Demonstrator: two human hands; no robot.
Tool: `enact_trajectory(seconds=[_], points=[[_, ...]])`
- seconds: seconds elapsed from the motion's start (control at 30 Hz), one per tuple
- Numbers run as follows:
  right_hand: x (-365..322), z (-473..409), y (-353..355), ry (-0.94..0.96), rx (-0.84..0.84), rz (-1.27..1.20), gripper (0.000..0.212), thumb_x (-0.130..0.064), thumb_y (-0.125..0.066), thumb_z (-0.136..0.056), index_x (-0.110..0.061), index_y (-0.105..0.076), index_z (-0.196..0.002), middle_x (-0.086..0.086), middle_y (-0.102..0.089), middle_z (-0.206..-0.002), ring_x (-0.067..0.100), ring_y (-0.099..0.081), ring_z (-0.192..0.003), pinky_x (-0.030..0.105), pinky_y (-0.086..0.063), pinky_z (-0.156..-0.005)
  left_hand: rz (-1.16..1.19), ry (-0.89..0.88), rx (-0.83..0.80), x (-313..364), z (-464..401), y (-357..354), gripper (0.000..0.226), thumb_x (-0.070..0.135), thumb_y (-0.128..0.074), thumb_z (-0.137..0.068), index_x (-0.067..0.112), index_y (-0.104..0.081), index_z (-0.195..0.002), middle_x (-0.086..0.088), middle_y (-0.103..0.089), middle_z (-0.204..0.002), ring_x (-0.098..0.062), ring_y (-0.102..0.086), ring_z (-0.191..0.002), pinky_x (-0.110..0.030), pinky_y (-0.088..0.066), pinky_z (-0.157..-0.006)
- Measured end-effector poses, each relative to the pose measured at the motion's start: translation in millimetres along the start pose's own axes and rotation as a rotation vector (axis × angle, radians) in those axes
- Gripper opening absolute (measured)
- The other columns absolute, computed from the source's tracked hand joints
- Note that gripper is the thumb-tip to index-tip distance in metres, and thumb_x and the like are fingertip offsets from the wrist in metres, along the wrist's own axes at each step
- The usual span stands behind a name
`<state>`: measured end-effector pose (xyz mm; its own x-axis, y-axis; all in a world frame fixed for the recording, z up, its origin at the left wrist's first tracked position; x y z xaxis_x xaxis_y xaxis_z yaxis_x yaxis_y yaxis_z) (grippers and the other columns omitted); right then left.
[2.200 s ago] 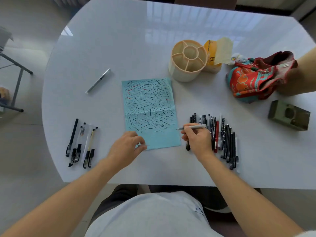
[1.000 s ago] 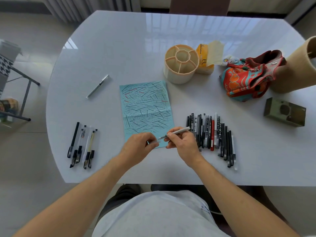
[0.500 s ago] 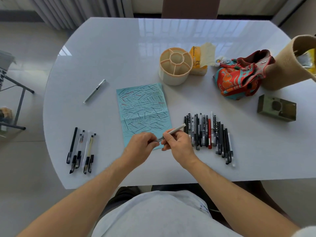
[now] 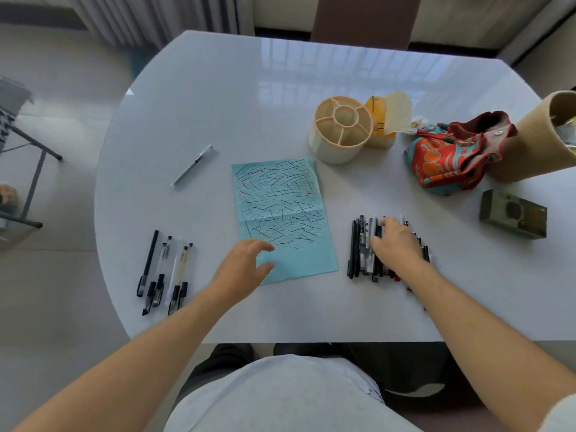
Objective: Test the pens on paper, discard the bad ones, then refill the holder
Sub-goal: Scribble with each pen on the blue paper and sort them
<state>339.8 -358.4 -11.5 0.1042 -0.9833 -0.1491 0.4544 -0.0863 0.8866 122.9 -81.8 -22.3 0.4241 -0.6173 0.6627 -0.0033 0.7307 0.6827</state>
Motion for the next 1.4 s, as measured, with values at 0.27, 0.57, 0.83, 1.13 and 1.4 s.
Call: enact_trajectory(seconds=[0.27,0.57,0.83,1.13,1.4], points=[[-198.6,3.6,-15.8,0.458,-0.002,-0.212,0.033,-0.021,-0.064,-0.093,-0.015,-0.067,-0.124,0.004,-0.069,-0.115,0.016,-0.059,-0.094,0.028,-0.044,-0.087,-0.290,-0.117,-0.082,-34.5,10.1,0.9,0.036,0.022,-0.058,-0.091,0.019,-0.061,-0.127,-0.002,-0.041,-0.149,-0.024,-0.032,-0.141,-0.040,-0.036,-0.110],[-428.1,-5.3,-80.5,0.933,-0.039,0.286,0.055,-0.002,-0.042,-0.092,-0.015,-0.045,-0.146,0.011,-0.035,-0.156,0.034,-0.027,-0.144,0.049,-0.042,-0.108,-0.279,-0.182,-0.075,-45.5,14.5,3.2,0.039,0.013,-0.052,-0.092,0.021,-0.060,-0.129,-0.004,-0.032,-0.160,-0.024,-0.024,-0.149,-0.045,-0.031,-0.114],[-454.5,13.0,-92.6,1.126,0.187,0.605,0.029,0.008,-0.042,-0.090,0.000,-0.060,-0.112,0.021,-0.059,-0.116,0.039,-0.051,-0.112,0.046,-0.045,-0.079,-0.255,-0.169,-0.101,-49.0,16.3,2.8,0.037,0.027,-0.052,-0.095,0.018,-0.059,-0.129,-0.005,-0.030,-0.161,-0.023,-0.020,-0.151,-0.043,-0.027,-0.118],[-321.4,12.6,-1.0,0.550,-0.116,-0.753,0.007,-0.010,-0.060,-0.081,-0.015,-0.058,-0.087,0.015,-0.068,-0.082,0.019,-0.061,-0.062,0.031,-0.056,-0.061,0.041,0.022,0.007,-37.6,3.0,29.4,0.018,0.033,-0.056,-0.096,0.025,-0.065,-0.110,0.007,-0.065,-0.121,-0.016,-0.058,-0.117,-0.033,-0.046,-0.091],[-139.3,76.7,-60.0,0.110,-0.551,-1.318,0.023,-0.015,-0.048,-0.106,-0.003,-0.063,-0.094,0.025,-0.071,-0.089,0.031,-0.068,-0.071,0.040,-0.058,-0.069,0.226,-0.006,-0.284,25.5,3.0,-6.0,0.008,0.046,-0.051,-0.097,0.040,-0.054,-0.101,0.014,-0.070,-0.085,0.000,-0.066,-0.069,-0.033,-0.056,-0.070]])
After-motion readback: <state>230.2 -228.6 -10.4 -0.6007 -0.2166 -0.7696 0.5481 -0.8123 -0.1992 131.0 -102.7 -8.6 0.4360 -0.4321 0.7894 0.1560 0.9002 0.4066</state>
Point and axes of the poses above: each hand's wrist, its own z-axis away from the middle knuckle, its own y-axis out of the back of the hand, x = y × z, the point moved 7 cm from there along -z, towards the middle knuckle
